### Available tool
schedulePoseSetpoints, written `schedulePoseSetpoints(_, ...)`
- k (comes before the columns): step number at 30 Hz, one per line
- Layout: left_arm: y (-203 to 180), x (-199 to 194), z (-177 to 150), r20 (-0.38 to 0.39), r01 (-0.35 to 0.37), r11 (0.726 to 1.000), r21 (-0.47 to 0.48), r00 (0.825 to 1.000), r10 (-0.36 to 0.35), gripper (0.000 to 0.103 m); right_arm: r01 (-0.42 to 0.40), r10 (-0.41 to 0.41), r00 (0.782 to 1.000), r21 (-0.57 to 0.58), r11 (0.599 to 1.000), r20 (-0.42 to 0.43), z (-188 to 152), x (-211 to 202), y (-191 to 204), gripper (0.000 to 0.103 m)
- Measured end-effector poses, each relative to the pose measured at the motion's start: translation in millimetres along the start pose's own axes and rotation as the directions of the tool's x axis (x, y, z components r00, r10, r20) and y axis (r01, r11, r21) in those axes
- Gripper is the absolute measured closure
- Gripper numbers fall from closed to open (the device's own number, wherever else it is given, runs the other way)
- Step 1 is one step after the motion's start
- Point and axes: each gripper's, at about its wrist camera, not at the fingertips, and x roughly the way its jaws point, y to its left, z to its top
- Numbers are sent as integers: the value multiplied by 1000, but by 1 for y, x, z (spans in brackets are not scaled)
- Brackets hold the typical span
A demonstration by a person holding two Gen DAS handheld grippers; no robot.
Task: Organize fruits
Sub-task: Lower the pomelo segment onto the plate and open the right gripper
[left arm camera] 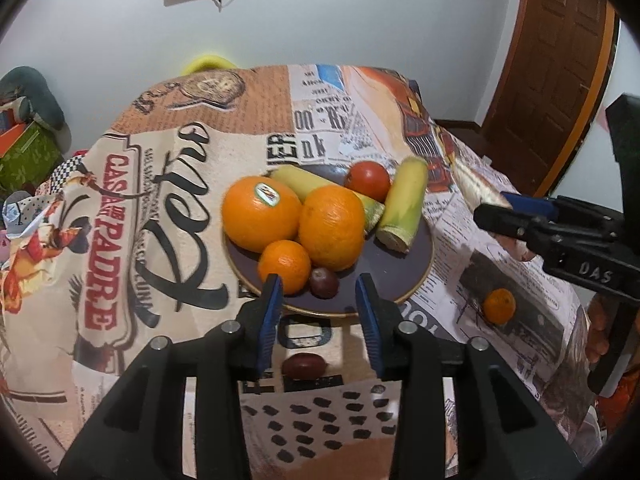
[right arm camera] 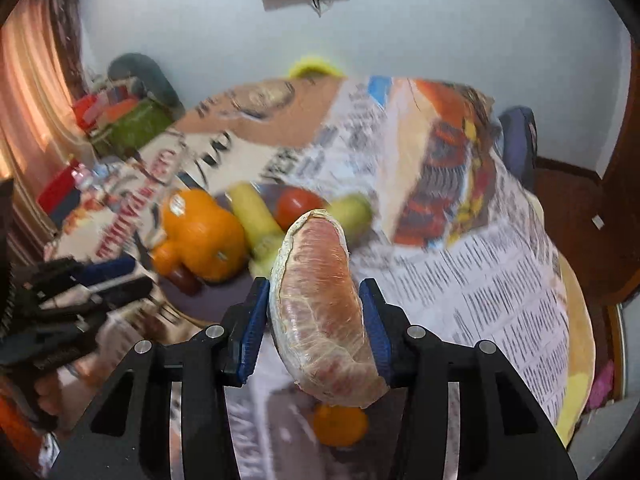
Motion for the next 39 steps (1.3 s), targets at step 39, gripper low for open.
schedulePoseSetpoints(39,34,-38,-31,-19,0,998,-69,1000,-1,52,81,-82,996,-13,997,-38,-27,-26,16,50)
